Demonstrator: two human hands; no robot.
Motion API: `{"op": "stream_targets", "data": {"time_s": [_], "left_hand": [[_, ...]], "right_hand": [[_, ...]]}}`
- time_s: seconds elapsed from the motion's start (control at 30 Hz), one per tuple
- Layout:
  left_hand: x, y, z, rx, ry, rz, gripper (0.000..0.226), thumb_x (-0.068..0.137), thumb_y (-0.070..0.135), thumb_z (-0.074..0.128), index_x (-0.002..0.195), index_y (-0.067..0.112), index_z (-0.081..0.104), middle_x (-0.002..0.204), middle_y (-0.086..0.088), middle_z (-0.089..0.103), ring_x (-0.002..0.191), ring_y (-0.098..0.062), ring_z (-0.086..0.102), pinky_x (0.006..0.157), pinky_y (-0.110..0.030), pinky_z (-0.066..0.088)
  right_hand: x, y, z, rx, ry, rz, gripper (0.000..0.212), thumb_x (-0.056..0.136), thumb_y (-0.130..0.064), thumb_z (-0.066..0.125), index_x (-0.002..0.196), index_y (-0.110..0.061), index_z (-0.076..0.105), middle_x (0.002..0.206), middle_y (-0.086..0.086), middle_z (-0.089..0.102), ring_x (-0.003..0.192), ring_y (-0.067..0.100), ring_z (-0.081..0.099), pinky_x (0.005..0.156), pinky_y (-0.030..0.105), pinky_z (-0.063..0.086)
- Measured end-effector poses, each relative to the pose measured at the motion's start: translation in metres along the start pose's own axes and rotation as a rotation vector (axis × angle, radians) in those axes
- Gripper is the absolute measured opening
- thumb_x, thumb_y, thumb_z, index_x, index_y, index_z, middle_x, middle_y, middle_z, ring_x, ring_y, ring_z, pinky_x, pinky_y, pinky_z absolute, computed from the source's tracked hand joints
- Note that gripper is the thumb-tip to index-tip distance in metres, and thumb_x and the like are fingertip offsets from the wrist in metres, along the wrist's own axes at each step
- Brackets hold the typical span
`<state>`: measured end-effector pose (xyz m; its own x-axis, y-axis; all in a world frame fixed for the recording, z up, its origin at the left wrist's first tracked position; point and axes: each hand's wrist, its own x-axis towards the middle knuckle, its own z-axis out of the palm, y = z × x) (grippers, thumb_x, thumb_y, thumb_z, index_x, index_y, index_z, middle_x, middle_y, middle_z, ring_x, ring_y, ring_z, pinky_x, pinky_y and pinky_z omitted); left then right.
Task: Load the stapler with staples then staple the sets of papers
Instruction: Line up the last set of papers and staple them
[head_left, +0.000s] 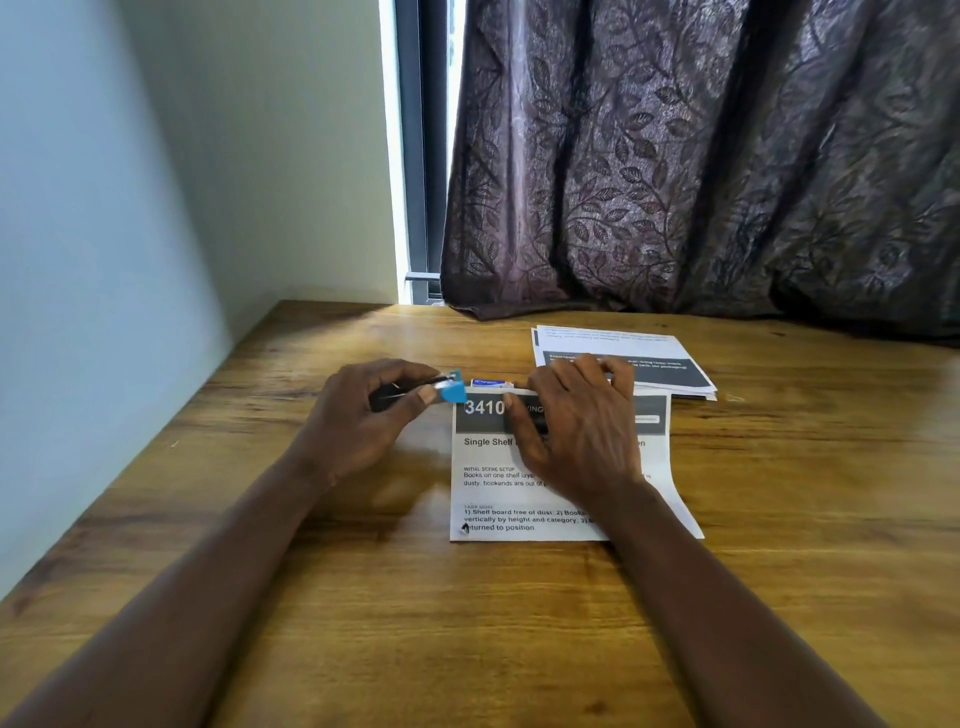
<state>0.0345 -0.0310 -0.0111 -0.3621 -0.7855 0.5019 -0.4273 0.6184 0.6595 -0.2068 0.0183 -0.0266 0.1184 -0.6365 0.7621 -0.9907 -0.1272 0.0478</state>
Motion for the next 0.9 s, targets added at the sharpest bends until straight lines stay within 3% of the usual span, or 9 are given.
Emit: {"op": "stream_targets", "data": {"time_s": [0.2, 0.57, 0.7, 0.83, 0.9], "left_hand": [[-0.001, -0.005, -0.007, 0.338, 0.220, -0.039, 0.029, 0.097, 0.037, 0.066, 0.122, 0.024, 0.074, 0.104, 0.008, 0.074, 0.094, -0.013, 0.065, 0.078, -0.033, 0.049], [-0.003, -0.012, -0.002, 0.602, -0.028, -0.202, 0.040, 0.095, 0.049, 0.063, 0.130, 0.032, 0.066, 0.123, 0.000, 0.068, 0.112, -0.024, 0.060, 0.094, -0.045, 0.048], [-0.007, -0.006, 0.000, 0.668, 0.032, -0.173, 0.048, 0.095, 0.053, 0.060, 0.137, 0.030, 0.061, 0.132, 0.000, 0.062, 0.123, -0.023, 0.054, 0.100, -0.046, 0.039], [-0.020, 0.018, 0.001, 0.492, 0.166, -0.040, 0.047, 0.089, 0.060, 0.055, 0.124, 0.032, 0.067, 0.110, 0.014, 0.068, 0.099, -0.011, 0.064, 0.088, -0.037, 0.051], [-0.029, 0.034, 0.009, 0.411, 0.151, -0.012, 0.051, 0.087, 0.060, 0.059, 0.129, 0.031, 0.063, 0.106, 0.017, 0.070, 0.088, -0.005, 0.067, 0.081, -0.034, 0.055]], "right_hand": [[0.001, 0.000, 0.001, -0.021, -0.058, 0.028, 0.033, 0.098, -0.049, 0.048, 0.090, -0.020, 0.060, 0.085, -0.001, 0.061, 0.087, 0.022, 0.053, 0.094, 0.045, 0.035], [0.000, 0.001, 0.001, 0.011, -0.042, 0.015, 0.032, 0.098, -0.047, 0.049, 0.089, -0.018, 0.059, 0.084, 0.000, 0.060, 0.086, 0.023, 0.052, 0.093, 0.045, 0.037], [0.002, 0.000, 0.000, 0.036, -0.011, 0.021, 0.030, 0.098, -0.046, 0.052, 0.087, -0.018, 0.059, 0.083, 0.000, 0.060, 0.085, 0.023, 0.052, 0.092, 0.045, 0.038], [0.003, 0.004, -0.004, 0.067, 0.029, 0.062, 0.028, 0.098, -0.045, 0.054, 0.086, -0.019, 0.057, 0.082, 0.000, 0.059, 0.084, 0.023, 0.051, 0.087, 0.043, 0.038], [0.003, 0.008, -0.007, 0.078, 0.061, 0.099, 0.028, 0.098, -0.045, 0.054, 0.087, -0.019, 0.057, 0.082, 0.000, 0.059, 0.083, 0.022, 0.050, 0.084, 0.042, 0.037]]}}
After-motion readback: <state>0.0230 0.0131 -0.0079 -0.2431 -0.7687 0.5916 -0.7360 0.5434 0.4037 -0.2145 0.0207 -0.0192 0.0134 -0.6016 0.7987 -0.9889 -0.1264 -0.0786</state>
